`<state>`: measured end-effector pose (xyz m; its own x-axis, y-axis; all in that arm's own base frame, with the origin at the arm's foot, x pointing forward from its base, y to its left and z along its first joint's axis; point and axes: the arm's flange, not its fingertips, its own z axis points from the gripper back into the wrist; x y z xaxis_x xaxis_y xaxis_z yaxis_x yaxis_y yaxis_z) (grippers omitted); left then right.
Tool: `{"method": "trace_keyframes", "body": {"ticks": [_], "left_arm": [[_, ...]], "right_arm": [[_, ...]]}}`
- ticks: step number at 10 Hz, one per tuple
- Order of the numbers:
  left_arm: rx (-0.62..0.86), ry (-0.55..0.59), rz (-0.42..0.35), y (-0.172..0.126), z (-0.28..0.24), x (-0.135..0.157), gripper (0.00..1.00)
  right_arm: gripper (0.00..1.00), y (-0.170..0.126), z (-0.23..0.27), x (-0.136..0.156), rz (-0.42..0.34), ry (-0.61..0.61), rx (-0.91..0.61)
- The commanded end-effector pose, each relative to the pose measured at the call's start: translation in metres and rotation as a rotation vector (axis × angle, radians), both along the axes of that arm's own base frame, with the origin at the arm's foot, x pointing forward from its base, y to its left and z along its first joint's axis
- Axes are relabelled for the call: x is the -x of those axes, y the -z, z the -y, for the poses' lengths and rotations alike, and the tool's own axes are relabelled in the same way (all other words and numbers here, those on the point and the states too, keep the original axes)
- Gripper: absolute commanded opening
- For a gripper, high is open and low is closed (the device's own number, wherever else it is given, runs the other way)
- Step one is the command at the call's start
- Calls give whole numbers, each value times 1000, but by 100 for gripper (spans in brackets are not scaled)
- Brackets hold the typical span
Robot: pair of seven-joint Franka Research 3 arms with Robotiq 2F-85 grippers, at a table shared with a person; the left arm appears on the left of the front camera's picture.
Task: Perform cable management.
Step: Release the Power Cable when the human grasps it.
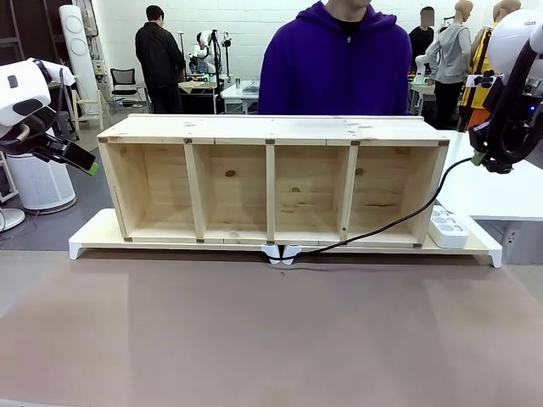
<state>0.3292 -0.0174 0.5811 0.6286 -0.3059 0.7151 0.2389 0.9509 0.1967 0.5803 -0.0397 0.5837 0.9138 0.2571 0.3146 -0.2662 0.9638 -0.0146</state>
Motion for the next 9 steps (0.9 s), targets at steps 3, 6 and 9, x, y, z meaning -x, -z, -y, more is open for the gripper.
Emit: {"method": "trace_keyframes", "body": {"ticks": [3,6,9], "left_arm": [[0,-3,0,0,-1,0,100],[0,-3,0,0,-1,0,100],[0,-3,0,0,-1,0,100]], "right_arm": [[15,0,0,0,2,1,3],[15,0,0,0,2,1,3],[15,0,0,0,2,1,3]]}}
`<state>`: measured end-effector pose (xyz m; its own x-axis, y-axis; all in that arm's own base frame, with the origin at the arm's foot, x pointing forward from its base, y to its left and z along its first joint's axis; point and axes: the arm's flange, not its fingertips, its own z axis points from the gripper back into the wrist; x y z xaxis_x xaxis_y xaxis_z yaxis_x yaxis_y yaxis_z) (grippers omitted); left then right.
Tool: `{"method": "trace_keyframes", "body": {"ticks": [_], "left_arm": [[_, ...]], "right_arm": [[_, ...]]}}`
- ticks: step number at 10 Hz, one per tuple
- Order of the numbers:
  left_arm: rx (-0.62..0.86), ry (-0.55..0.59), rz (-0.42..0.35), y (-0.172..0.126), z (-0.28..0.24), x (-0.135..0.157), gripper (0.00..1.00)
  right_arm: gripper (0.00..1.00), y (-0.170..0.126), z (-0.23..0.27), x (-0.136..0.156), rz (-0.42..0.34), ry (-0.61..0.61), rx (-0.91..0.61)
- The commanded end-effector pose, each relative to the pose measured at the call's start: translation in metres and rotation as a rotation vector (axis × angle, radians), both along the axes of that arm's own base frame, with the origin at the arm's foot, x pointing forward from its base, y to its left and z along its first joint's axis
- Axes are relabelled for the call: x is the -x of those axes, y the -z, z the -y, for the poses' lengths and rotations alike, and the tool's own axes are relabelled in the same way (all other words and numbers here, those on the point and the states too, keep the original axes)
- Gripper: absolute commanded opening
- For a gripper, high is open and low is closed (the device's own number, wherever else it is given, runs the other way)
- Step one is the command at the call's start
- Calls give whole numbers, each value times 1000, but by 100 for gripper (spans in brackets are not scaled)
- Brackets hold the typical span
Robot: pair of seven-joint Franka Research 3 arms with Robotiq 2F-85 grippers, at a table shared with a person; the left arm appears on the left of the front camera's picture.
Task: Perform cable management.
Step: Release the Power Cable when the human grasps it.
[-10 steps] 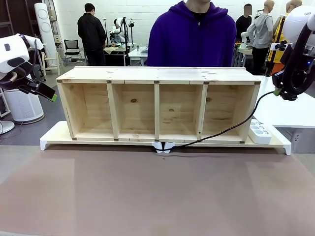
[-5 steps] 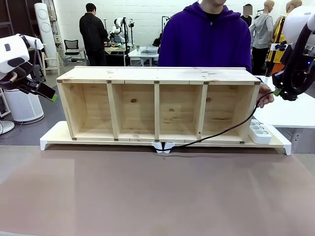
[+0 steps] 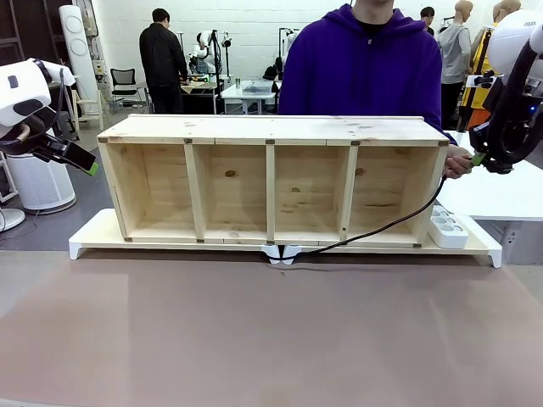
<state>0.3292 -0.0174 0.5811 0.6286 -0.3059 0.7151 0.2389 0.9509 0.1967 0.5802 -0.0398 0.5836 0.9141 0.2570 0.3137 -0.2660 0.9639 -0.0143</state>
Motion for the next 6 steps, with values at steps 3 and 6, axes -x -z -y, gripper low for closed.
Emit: {"method": "trace_keyframes", "body": {"ticks": [3,6], "left_arm": [[0,-3,0,0,-1,0,100],[0,-3,0,0,-1,0,100]], "right_arm": [[55,0,0,1,-16,-6,-3],[58,1,0,1,-28,-12,-2]]}}
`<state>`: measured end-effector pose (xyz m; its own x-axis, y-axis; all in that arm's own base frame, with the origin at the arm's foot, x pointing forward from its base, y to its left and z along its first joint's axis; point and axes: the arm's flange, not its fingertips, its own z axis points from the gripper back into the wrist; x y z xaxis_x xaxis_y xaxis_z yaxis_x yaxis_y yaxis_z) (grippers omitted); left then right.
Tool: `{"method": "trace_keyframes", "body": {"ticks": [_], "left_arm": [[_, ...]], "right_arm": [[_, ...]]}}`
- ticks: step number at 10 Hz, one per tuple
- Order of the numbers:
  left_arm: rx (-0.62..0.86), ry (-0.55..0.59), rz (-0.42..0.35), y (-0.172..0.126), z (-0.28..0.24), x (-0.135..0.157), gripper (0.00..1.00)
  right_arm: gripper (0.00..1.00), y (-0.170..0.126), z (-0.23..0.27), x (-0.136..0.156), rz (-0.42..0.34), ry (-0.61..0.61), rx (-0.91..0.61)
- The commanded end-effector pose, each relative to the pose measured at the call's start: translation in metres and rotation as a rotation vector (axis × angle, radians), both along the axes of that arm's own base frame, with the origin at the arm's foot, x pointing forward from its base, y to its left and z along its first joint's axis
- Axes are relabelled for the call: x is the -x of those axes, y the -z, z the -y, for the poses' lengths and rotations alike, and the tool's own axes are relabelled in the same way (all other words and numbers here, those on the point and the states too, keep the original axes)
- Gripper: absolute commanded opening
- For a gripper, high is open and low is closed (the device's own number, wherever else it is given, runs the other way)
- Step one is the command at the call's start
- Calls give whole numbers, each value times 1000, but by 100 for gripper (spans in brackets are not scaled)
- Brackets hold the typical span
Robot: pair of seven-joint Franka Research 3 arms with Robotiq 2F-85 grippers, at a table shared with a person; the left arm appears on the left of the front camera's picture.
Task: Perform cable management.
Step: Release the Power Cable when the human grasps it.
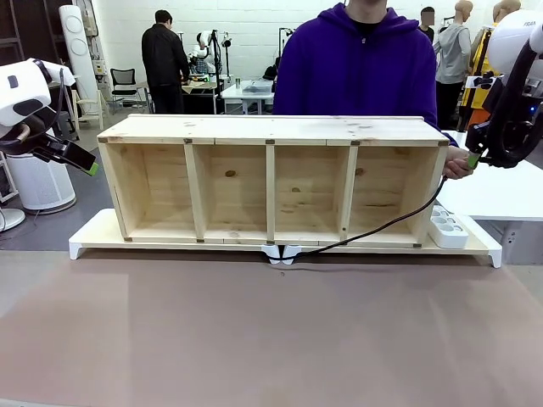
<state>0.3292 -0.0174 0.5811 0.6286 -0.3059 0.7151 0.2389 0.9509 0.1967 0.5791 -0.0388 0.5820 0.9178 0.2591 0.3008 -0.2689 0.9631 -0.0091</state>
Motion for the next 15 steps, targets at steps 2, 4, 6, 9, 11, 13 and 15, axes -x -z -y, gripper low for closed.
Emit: {"method": "trace_keyframes", "body": {"ticks": [2,4,6,9,11,13,15], "left_arm": [[0,-3,0,0,-1,0,100],[0,-3,0,0,-1,0,100],[0,-3,0,0,-1,0,100],[0,-3,0,0,-1,0,100],[0,-3,0,0,-1,0,100],[0,-3,0,0,-1,0,100],[0,-3,0,0,-1,0,100]], "right_arm": [[78,-2,1,-1,-18,-8,-7],[92,-2,0,-2,22,-17,23],[92,1,0,1,-9,-1,-1],[92,1,0,1,-9,-1,-1],[92,1,0,1,-9,-1,-1],[92,1,0,1,-9,-1,-1],[92,1,0,1,-9,-1,-1]]}}
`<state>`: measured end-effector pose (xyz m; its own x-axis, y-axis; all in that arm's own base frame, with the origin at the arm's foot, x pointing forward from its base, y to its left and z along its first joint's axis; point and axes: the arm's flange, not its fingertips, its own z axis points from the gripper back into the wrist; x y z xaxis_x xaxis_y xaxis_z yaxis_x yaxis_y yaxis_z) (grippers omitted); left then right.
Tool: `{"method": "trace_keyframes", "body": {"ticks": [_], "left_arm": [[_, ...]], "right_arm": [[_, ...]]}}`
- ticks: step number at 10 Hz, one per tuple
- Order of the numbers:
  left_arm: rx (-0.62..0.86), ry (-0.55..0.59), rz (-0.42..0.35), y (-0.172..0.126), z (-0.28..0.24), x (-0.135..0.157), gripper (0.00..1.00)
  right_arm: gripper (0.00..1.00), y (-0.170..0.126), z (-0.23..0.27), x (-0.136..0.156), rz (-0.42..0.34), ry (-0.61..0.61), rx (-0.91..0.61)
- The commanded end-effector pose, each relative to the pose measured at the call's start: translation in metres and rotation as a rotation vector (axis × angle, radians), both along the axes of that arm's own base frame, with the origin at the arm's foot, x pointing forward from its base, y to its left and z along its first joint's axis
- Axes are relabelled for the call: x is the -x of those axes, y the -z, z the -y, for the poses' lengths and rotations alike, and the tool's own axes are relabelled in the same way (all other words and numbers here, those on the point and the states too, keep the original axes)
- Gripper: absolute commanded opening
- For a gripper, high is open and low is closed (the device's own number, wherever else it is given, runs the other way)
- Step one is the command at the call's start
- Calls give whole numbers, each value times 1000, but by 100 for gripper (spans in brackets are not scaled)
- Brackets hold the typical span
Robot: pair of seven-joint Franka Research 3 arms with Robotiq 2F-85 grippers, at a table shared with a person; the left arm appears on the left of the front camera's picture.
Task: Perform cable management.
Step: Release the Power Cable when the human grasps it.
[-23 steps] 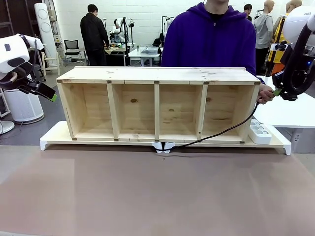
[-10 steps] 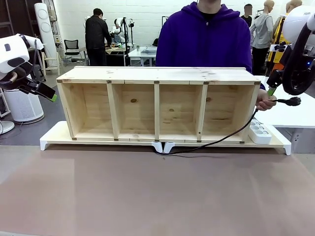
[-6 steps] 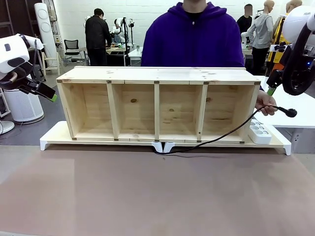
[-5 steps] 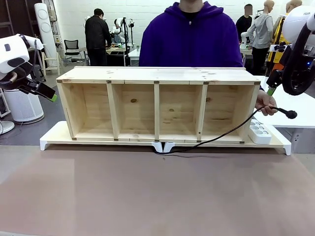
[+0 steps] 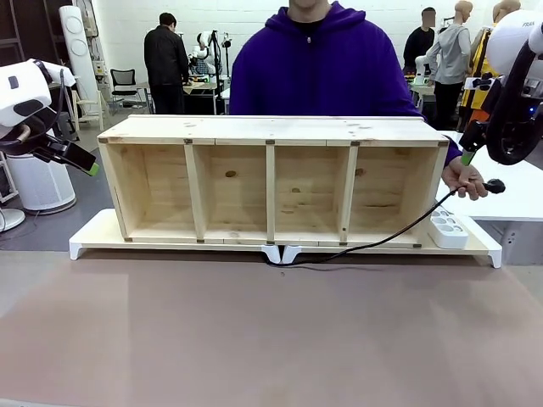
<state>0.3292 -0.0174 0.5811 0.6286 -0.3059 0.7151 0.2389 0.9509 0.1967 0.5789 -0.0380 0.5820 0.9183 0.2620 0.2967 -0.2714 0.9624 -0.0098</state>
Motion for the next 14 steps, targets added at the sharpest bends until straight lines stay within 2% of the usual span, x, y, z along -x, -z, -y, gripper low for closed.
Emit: {"method": "trace_keyframes", "body": {"ticks": [1,14], "left_arm": [[0,-3,0,0,-1,0,100],[0,-3,0,0,-1,0,100]], "right_arm": [[92,1,1,0,-5,1,-3],[92,1,1,0,-5,1,-3]]}}
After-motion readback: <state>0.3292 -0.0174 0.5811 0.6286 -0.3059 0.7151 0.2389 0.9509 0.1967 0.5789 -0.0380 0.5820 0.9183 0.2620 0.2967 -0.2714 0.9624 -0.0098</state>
